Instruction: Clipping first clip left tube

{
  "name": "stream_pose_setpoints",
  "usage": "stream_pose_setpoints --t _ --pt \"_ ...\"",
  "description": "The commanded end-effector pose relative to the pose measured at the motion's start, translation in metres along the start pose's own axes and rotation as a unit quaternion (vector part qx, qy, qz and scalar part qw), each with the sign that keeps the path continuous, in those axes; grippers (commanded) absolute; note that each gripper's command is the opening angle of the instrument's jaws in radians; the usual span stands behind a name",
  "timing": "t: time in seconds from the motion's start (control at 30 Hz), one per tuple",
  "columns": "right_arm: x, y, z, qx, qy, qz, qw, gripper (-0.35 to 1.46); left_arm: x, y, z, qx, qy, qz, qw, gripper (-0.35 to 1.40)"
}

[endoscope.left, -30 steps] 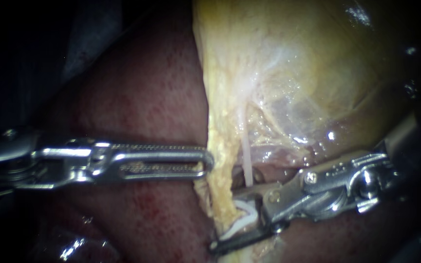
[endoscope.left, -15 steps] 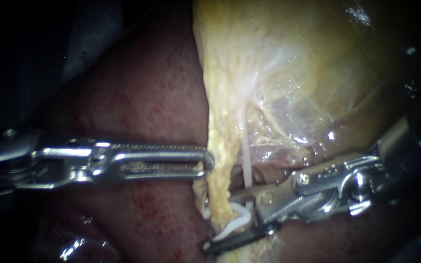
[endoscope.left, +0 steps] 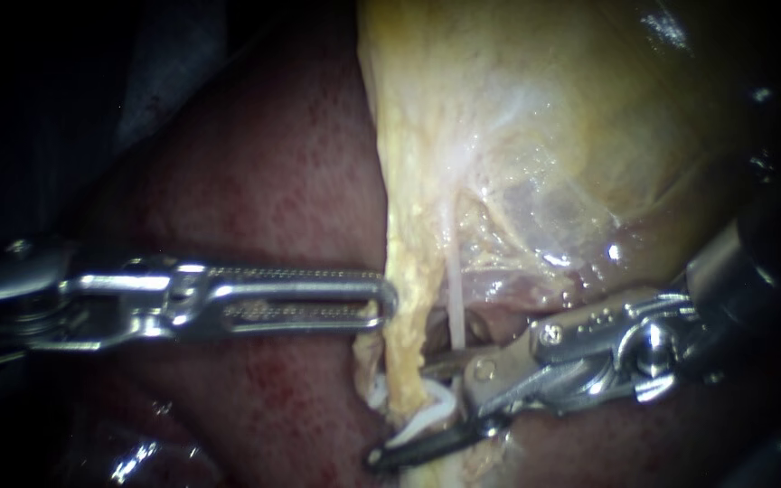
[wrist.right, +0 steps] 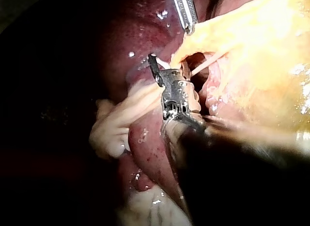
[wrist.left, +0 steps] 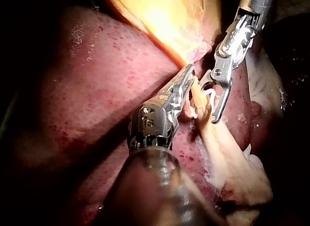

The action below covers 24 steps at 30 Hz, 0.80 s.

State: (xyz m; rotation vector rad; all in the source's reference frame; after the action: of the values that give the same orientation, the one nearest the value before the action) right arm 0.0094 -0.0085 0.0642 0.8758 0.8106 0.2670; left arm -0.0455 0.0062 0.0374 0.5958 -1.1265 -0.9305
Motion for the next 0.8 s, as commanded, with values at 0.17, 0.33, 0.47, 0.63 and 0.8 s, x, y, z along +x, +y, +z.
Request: stream_pose_setpoints --t 0.17,0.33,0.47,0.63,0.8 --pt "-0.0001 -0.0001 0.0 0.01 -0.008 0.006 0.9999 0.17 0.0 0.0 0.0 0.0 0.0 0.0 1.0 -0.35" --pt "0.0 -0.0001 0.0 0.009 -0.005 0.011 0.9999 0.04 0.0 0.0 0.0 0.0 0.0 0.0 1.0 -0.35" --pt "-0.0001 0.0001 0.0 0.009 -0.005 0.015 0.9998 -0.01 0.0 0.0 0.0 0.0 0.0 0.0 1.0 -0.35" --pt "-0.0001 0.0003 -0.0001 0.009 -0.005 0.015 0.9998 -0.02 0.0 0.0 0.0 0.0 0.0 0.0 1.0 -0.35" --pt "-0.0001 0.0003 -0.0001 0.009 -0.005 0.015 0.9998 -0.03 0.0 0.0 0.0 0.0 0.0 0.0 1.0 -0.35"
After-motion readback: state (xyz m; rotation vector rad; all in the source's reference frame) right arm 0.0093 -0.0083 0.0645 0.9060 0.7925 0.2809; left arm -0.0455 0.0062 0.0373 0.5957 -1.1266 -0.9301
